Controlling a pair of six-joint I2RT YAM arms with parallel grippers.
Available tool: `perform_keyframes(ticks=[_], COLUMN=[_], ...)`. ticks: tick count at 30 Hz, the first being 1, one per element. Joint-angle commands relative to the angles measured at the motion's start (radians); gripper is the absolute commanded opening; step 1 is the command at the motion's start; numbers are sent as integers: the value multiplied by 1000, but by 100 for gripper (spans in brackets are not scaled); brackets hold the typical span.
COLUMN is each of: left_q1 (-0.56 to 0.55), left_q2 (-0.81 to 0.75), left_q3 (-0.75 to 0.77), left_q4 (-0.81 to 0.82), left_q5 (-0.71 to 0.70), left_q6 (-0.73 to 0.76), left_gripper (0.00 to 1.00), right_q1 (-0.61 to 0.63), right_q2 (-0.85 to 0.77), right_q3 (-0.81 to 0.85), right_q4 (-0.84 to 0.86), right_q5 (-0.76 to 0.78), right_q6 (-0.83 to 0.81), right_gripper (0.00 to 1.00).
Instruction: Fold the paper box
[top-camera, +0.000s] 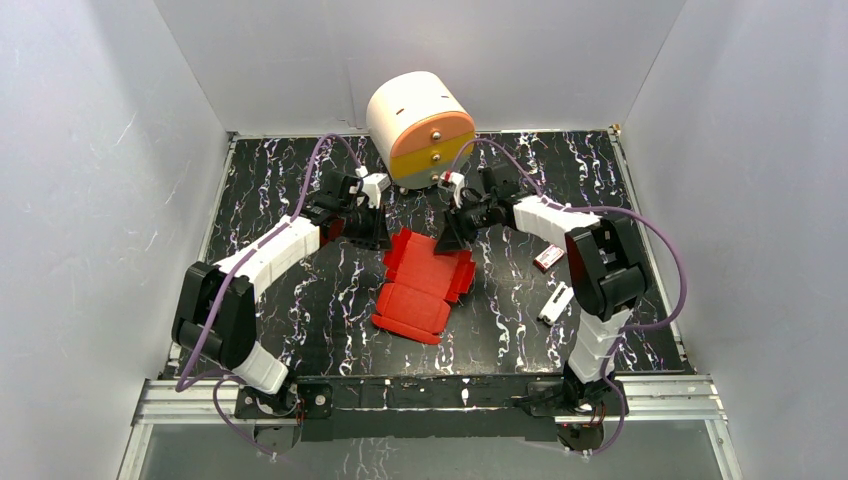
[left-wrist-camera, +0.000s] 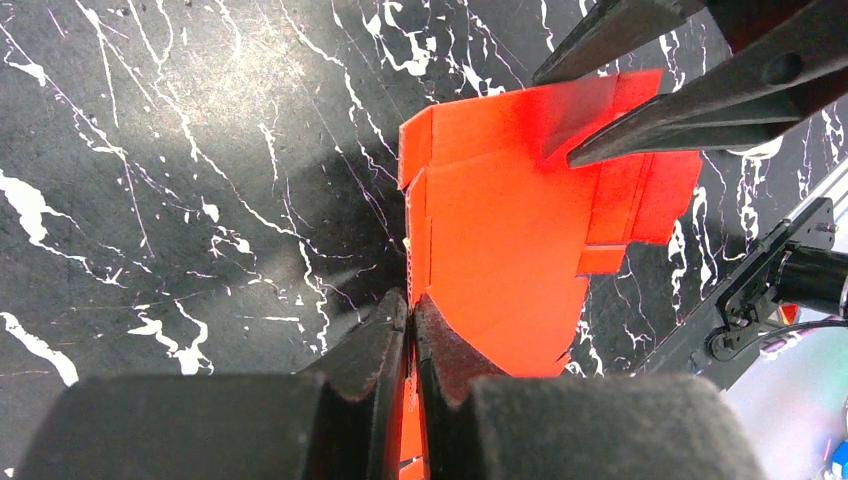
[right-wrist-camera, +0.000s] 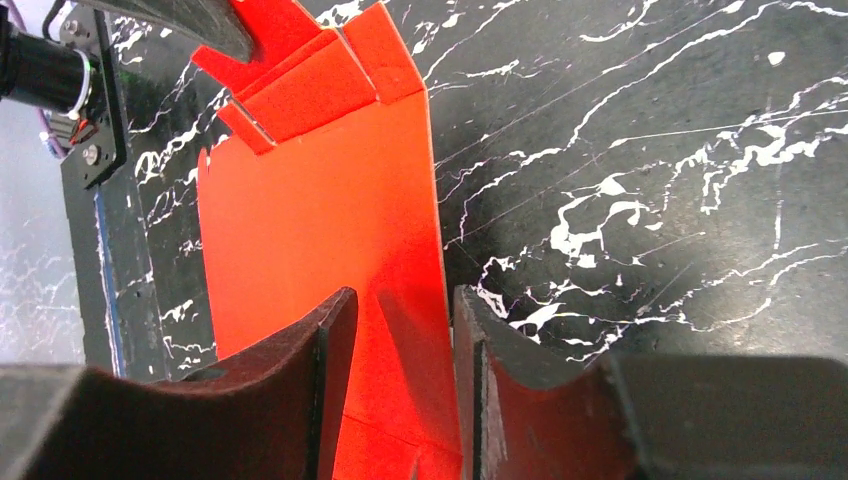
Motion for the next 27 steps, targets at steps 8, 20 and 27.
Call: perform_keyframes(ticks=[8,20,27], left_q1=[5,5,4], left_q2=[-64,-85,-203], left_q3=[-24,-53,-94], left_q4=[24,48,20], left_q5=[34,-86,-219], left_q6=[-5,-142,-282], left_gripper=[5,30,53], right_q1=[-8,-4,24], right_q2=[45,11,-55], right_q3=[60,26,-22], right_q4=[-31,-41,-15], right_q5=[-147,-115,73], right_q6=[-39,-41,-28], right_gripper=[25,0,0])
